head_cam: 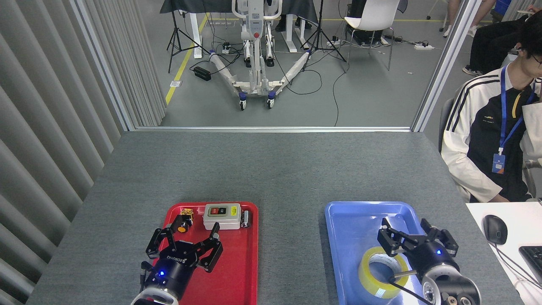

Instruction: Place and move tape with both arms

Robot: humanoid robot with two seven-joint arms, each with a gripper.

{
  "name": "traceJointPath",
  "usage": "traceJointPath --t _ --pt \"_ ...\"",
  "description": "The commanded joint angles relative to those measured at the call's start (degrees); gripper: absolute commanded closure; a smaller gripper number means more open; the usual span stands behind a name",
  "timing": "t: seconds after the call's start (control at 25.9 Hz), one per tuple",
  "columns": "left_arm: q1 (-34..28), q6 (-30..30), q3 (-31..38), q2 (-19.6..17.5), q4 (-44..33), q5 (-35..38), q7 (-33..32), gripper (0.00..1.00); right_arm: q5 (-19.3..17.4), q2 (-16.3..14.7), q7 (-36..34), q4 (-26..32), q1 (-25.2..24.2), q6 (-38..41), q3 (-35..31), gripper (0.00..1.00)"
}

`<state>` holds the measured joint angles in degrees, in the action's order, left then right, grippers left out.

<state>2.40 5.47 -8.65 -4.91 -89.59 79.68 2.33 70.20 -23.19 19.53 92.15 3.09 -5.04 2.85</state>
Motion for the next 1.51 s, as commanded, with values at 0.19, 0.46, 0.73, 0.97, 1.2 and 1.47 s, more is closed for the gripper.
traceJointPath --t 0.19,0.46,0.73,0.97,1.2,1.47 --pt "-0.4 -0.1 -0.2 0.5 -0.1 0.0 1.4 0.0 2.5 3.2 -23.4 -0.6 -6.8 0.3 -2.6 0.0" --pt "-0.6 -0.6 -0.1 0.6 0.1 0.0 3.7 0.0 2.6 3.2 -23.7 -0.6 -7.5 -0.1 -2.6 0.0" --pt "-1.4 -1.0 0.0 0.5 1.2 0.0 4.6 0.0 2.3 2.8 -23.7 -0.3 -7.6 -0.1 -2.4 0.0" --pt "-1.4 -1.0 0.0 0.5 2.1 0.0 7.2 0.0 2.1 2.8 -23.7 -0.3 -7.7 -0.1 -2.4 0.0" --pt "-1.5 -1.9 0.5 0.4 2.1 -0.1 6.9 0.0 2.1 3.0 -23.6 -0.3 -7.6 -0.1 -2.4 0.0" --pt "-1.3 -2.1 1.4 0.6 2.1 -0.1 7.0 0.0 2.1 3.0 -23.6 -0.4 -7.6 0.1 -2.3 0.0"
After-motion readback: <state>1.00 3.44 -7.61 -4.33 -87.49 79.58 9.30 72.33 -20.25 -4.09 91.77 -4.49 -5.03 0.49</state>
